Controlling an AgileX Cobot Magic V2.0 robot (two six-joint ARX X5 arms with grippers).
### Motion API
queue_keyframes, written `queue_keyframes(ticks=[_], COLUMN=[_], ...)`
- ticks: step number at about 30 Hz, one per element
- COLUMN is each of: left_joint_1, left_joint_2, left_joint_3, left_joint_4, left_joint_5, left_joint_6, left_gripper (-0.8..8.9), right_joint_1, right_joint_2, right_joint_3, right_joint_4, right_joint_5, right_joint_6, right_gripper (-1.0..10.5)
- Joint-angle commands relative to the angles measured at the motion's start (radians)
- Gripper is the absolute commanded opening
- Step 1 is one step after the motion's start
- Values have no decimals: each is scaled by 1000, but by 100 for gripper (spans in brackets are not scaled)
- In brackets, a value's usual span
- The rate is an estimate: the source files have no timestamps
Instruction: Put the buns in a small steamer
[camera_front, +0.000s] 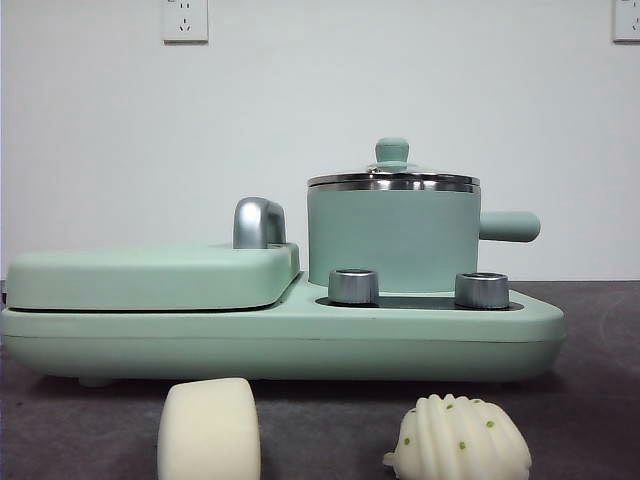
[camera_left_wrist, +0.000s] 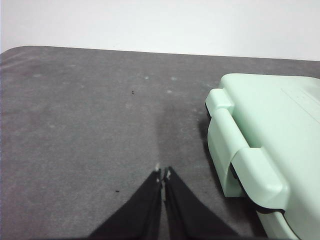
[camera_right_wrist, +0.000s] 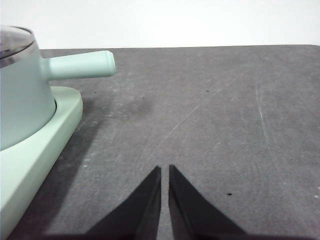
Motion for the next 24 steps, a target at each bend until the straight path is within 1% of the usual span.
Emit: queue_keyframes(ticks=[1, 3, 5, 8, 10, 12, 14, 17, 19, 22, 24], left_joint_1=[2, 2, 2, 2, 2, -1, -11, -33, -47, -64, -74], left_joint_2=[-2, -2, -2, -2, -2, -1, 3, 15, 31, 75, 117], left_joint_3=[-19, -19, -19, -19, -19, -13, 7, 55, 94, 172, 227], left_joint_4=[-8, -8, -8, -5, -4, -6, -20, -24, -26, -42, -55], left_joint_5=[4, 4, 4, 4, 6, 24, 38, 51, 51, 51, 52], left_joint_6=[0, -3, -16, -88, -135, -159, -191, -293, -343, -376, -376], left_gripper=[16, 16, 16, 16, 16, 16, 16, 16, 16, 16, 16], right_joint_1=[1, 1, 1, 1, 1, 1, 6, 12, 16, 19, 19], right_joint_2=[-2, -2, -2, -2, -1, -2, -1, 2, 11, 41, 70], right_joint_3=[-6, -6, -6, -6, -1, 10, 31, 92, 148, 252, 320], right_joint_4=[11, 11, 10, 12, 10, 10, 6, -29, -66, -123, -145], right_joint_5=[-7, -9, -10, -15, -45, -87, -107, -115, -115, -121, -151], right_joint_6=[-4, -3, 17, 74, 108, 145, 177, 225, 246, 265, 272], right_gripper=[24, 24, 24, 23, 14, 14, 13, 13, 13, 13, 13])
